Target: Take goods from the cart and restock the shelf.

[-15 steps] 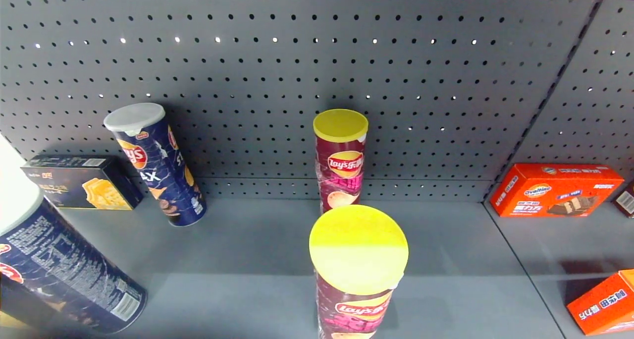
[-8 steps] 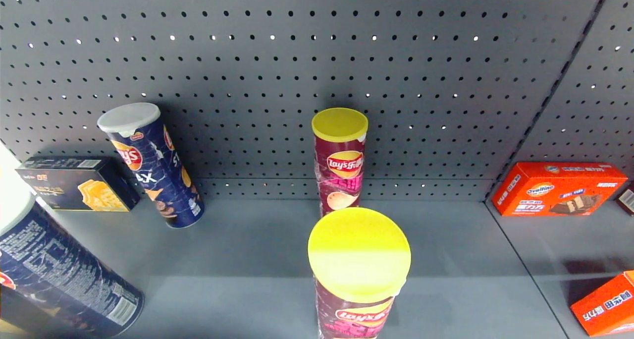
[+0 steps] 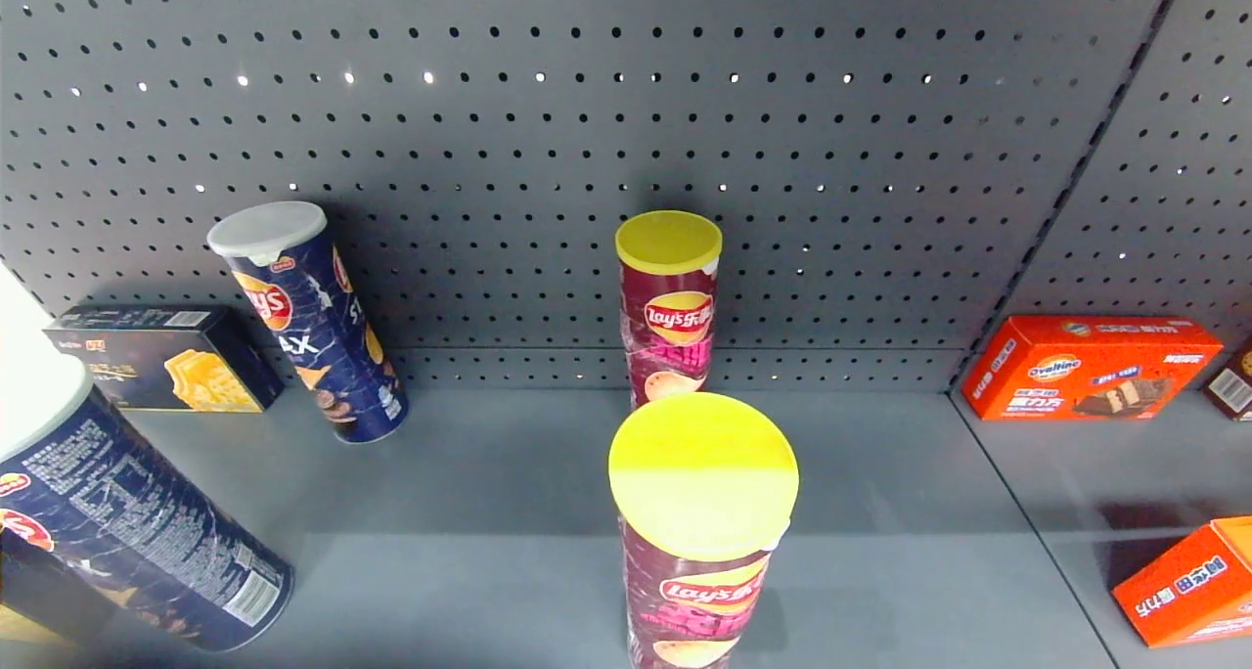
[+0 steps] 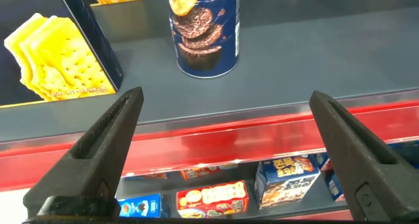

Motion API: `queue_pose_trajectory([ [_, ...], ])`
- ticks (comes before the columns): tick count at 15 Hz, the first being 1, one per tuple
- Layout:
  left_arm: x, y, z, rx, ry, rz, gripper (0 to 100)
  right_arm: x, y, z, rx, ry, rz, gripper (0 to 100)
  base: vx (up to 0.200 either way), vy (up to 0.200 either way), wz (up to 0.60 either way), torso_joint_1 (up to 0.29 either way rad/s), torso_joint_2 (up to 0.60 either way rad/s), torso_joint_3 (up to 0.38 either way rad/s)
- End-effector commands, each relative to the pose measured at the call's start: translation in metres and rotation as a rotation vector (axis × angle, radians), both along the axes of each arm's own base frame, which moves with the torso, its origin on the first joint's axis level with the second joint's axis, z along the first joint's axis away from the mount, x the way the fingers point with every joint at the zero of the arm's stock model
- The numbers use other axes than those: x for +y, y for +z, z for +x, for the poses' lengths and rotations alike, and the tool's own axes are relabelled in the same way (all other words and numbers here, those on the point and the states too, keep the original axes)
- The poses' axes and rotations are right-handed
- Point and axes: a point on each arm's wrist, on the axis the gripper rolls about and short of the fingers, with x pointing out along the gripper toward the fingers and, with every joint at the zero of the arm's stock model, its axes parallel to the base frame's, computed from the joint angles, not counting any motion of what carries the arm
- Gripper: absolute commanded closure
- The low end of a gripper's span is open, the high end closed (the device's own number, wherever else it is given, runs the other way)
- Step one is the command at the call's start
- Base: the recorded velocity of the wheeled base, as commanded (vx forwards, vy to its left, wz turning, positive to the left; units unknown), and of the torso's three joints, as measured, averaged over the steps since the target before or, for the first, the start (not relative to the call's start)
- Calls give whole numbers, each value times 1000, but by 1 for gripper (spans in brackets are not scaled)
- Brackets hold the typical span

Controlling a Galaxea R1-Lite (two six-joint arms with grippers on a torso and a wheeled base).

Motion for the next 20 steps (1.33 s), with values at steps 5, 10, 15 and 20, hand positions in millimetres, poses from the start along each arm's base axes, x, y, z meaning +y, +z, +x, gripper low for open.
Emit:
queue_pose_trajectory([
  [5, 0, 0, 0, 0, 0, 1, 0, 0, 0, 0, 2, 0, 0, 0, 0, 0, 0, 0, 0, 0],
  [10, 0, 0, 0, -1, -2, 5, 0, 0, 0, 0, 2, 0, 0, 0, 0, 0, 0, 0, 0, 0],
  [15, 0, 0, 0, -2, 0, 1, 0, 0, 0, 0, 2, 0, 0, 0, 0, 0, 0, 0, 0, 0],
  [20, 0, 0, 0, -2, 0, 1, 0, 0, 0, 0, 2, 0, 0, 0, 0, 0, 0, 0, 0, 0],
])
